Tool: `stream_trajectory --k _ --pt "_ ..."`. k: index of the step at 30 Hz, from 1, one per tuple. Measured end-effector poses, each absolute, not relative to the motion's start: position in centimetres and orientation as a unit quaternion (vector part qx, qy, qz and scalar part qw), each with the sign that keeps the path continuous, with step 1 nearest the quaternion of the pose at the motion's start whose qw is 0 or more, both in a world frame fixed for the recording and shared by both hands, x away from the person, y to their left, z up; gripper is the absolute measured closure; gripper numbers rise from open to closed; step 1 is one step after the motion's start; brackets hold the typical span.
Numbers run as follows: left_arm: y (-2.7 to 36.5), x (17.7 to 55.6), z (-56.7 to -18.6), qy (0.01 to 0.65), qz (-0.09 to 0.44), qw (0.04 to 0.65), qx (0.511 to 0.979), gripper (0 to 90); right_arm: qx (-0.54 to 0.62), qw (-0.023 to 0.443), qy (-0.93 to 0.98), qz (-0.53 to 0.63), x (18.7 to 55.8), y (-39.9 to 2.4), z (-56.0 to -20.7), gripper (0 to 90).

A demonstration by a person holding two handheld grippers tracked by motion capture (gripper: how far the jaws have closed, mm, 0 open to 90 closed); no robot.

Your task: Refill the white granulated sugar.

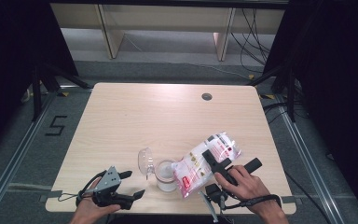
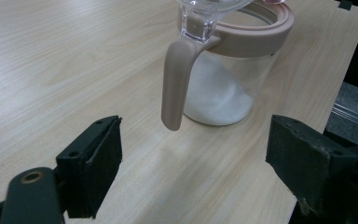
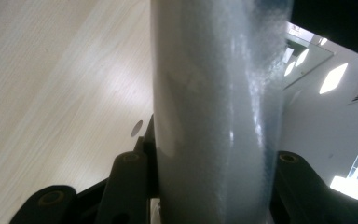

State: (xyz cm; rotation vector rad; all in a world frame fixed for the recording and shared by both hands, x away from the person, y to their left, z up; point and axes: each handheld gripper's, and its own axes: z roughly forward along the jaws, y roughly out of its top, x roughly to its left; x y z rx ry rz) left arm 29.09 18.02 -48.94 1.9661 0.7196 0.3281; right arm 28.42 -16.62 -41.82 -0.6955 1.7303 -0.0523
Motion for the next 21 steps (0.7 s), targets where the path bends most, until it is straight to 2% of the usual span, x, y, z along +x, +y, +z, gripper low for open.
stream_trajectory --k 21 --pt "17.98 29.08 -48.98 0.297 0.134 0.489 0.809 17.9 -0.319 0.591 0.740 -0.032 28.52 -16.60 -41.86 66.2"
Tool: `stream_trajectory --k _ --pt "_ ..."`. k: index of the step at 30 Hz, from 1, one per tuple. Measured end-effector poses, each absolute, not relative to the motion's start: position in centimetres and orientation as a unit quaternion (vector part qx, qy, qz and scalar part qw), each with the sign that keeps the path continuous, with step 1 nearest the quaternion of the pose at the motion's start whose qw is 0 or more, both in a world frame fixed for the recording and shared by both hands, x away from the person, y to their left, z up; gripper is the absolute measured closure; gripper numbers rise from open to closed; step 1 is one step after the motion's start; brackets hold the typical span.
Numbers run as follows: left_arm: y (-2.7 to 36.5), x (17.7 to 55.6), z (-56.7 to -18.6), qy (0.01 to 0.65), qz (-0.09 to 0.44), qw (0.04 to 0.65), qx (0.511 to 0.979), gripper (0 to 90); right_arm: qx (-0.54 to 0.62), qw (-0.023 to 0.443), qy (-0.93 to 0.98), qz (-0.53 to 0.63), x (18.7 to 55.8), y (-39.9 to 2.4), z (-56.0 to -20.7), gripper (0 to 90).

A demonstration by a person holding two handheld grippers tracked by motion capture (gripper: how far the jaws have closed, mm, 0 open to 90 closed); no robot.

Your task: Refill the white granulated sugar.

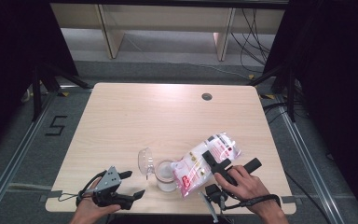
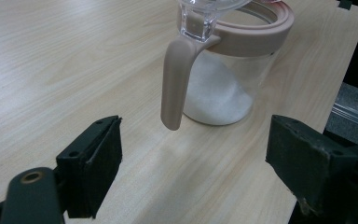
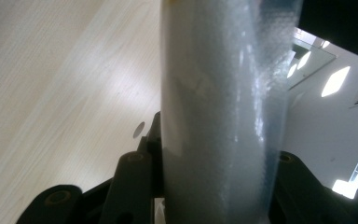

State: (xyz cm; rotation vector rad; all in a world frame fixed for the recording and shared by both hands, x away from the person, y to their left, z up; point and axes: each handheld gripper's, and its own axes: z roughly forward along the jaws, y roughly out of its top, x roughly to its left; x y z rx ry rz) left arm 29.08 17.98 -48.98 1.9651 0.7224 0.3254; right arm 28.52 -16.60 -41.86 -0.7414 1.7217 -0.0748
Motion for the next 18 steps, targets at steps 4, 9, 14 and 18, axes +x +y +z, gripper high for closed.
stream_trajectory --k 4,9,14,18 --pt "17.95 29.11 -49.03 0.297 0.133 0.491 0.808 17.9 -0.322 0.592 0.738 -0.033 28.49 -16.56 -41.87 66.6" --pt "17.98 29.10 -49.00 0.296 0.133 0.491 0.808 17.9 -0.322 0.591 0.739 -0.032 28.53 -16.56 -41.89 66.9" --pt "17.99 29.10 -48.98 0.296 0.134 0.490 0.809 17.9 -0.322 0.592 0.738 -0.031 28.50 -16.54 -41.87 67.0" --pt "18.02 29.10 -48.96 0.296 0.135 0.489 0.809 17.9 -0.323 0.591 0.738 -0.034 28.48 -16.56 -41.80 67.1"
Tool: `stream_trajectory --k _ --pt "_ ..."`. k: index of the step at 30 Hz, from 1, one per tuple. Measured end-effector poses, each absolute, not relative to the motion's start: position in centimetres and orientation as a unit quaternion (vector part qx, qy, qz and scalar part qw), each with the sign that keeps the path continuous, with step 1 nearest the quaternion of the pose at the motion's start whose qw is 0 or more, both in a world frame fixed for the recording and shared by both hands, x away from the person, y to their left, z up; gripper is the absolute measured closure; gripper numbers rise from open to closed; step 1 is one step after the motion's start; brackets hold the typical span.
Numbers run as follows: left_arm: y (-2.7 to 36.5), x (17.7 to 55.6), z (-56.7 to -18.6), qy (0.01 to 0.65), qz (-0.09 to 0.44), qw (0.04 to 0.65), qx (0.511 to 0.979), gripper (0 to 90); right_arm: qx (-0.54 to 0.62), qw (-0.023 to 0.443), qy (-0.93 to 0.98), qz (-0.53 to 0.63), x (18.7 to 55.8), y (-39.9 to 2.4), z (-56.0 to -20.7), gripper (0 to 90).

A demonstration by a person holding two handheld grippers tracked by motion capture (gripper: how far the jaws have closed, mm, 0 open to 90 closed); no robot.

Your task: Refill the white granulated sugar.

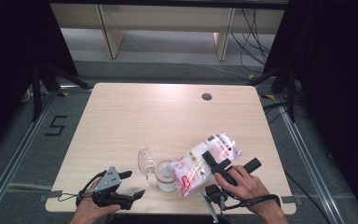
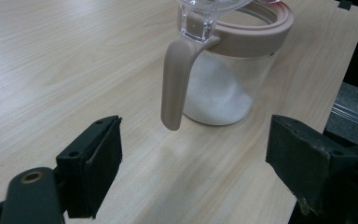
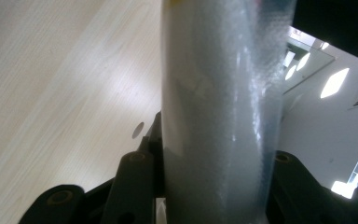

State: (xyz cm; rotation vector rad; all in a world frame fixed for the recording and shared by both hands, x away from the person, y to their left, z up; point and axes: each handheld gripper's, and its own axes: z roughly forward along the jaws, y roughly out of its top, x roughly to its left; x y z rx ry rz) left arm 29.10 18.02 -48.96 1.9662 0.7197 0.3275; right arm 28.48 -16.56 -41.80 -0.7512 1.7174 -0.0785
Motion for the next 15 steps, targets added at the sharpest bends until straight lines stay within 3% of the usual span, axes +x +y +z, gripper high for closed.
stream_trajectory --k 15 --pt "18.03 29.10 -48.94 0.296 0.135 0.489 0.810 17.9 -0.326 0.592 0.736 -0.036 28.36 -16.53 -41.73 67.4"
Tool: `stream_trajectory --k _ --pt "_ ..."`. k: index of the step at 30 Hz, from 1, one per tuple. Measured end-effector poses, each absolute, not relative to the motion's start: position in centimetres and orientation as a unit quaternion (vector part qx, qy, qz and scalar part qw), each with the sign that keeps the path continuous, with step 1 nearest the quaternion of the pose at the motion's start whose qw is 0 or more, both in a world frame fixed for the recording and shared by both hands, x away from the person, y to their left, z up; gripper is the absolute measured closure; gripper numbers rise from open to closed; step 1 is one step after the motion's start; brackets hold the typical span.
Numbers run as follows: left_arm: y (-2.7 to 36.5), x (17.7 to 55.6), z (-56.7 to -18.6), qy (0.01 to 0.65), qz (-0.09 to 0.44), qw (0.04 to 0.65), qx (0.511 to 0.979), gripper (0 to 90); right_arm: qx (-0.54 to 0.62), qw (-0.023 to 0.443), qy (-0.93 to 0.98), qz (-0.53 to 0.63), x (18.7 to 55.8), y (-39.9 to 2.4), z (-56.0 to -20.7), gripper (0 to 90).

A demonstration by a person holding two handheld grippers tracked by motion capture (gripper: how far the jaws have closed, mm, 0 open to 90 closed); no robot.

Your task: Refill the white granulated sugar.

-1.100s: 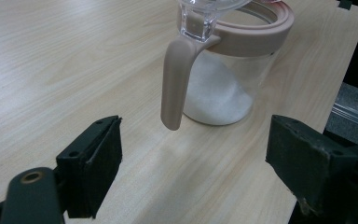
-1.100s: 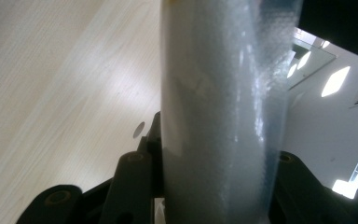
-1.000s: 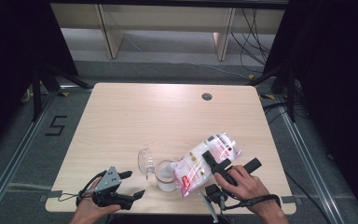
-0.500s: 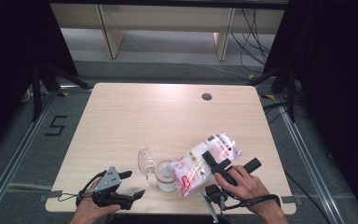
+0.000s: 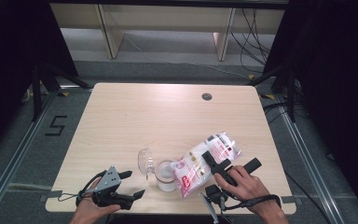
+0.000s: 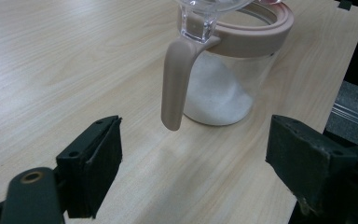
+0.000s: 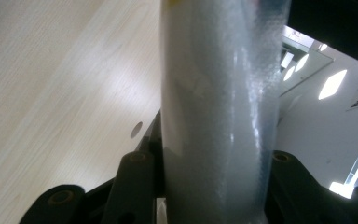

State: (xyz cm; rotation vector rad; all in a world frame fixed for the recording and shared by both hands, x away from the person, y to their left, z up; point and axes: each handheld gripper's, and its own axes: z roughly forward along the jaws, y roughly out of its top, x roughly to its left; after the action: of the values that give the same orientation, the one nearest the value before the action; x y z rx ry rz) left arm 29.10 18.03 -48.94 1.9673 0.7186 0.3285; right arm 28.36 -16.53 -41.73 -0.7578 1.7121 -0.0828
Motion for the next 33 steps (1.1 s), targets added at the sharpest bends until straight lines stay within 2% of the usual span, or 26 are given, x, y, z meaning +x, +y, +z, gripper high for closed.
stream_trajectory --k 33 --pt "18.01 29.12 -49.00 0.297 0.134 0.491 0.808 17.9 -0.346 0.584 0.733 -0.041 28.27 -16.03 -41.05 67.7"
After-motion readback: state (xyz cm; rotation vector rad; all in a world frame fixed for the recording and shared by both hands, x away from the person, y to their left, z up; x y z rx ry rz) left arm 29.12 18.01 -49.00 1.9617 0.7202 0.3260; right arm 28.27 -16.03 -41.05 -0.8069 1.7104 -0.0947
